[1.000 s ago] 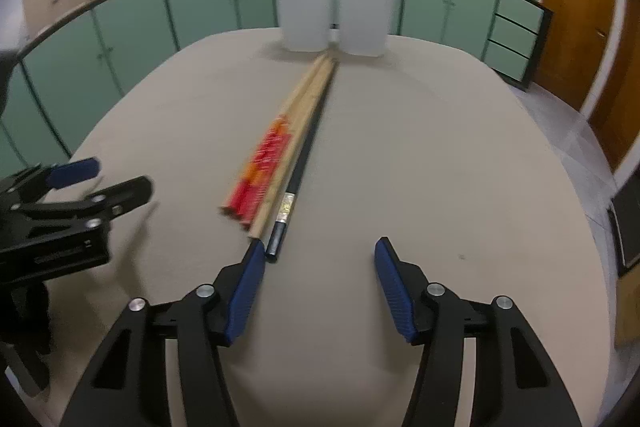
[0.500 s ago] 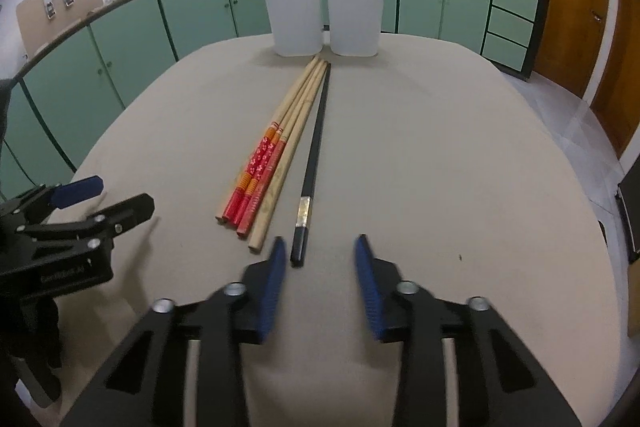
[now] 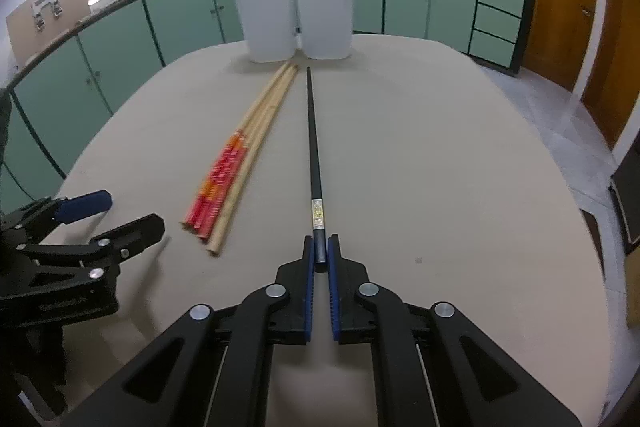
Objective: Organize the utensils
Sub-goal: 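Grasp a black chopstick with the right gripper while the left gripper grasps a wooden chopstick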
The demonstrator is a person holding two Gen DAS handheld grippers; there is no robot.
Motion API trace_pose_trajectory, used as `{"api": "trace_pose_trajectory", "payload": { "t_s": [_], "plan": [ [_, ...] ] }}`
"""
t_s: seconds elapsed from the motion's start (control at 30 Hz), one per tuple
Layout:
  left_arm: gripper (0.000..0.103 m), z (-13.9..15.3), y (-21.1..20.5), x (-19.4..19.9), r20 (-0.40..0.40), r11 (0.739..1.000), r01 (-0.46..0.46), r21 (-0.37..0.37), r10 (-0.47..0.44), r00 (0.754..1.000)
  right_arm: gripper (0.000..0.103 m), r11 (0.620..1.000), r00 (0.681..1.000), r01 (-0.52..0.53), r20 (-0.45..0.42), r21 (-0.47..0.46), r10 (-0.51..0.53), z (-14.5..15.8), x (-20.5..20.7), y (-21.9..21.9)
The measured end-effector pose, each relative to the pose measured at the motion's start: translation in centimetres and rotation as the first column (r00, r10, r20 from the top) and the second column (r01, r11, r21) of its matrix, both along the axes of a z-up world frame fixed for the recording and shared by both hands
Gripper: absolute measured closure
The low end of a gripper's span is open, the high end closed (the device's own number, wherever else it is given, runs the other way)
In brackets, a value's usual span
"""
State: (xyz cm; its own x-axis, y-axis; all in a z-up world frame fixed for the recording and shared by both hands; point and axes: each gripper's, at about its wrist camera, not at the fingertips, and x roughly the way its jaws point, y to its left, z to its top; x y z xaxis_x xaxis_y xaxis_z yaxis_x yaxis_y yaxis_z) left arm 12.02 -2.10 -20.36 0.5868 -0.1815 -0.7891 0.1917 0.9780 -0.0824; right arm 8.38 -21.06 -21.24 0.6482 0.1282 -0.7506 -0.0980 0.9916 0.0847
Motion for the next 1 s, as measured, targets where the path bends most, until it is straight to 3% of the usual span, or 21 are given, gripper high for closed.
{"api": "trace_pose_trajectory", "payload": {
  "t_s": [0.47, 0.77, 1.0],
  "plan": [
    [0.018, -0.4, -1.2, 1.1, 0.000, 0.998, -0.009, 0.066, 0.009, 1.000, 0.096, 0.999, 1.000, 0.000, -0.004, 0.033, 0.000, -0.3, 0.2, -0.6],
    [0.018, -0.3, 0.9, 0.6, -0.001, 0.997, -0.059, 0.055, 0.059, 0.998, 0.096, 1.000, 1.000, -0.001, -0.005, 0.029, 0.001, -0.2, 0.1, -0.6],
    [0.020, -0.3, 0.3, 1.0, 0.001, 0.997, -0.055, 0.062, 0.055, 0.998, 0.095, 0.999, 1.000, -0.002, -0.009, 0.037, 0.002, -0.3, 0.4, -0.6]
  ]
}}
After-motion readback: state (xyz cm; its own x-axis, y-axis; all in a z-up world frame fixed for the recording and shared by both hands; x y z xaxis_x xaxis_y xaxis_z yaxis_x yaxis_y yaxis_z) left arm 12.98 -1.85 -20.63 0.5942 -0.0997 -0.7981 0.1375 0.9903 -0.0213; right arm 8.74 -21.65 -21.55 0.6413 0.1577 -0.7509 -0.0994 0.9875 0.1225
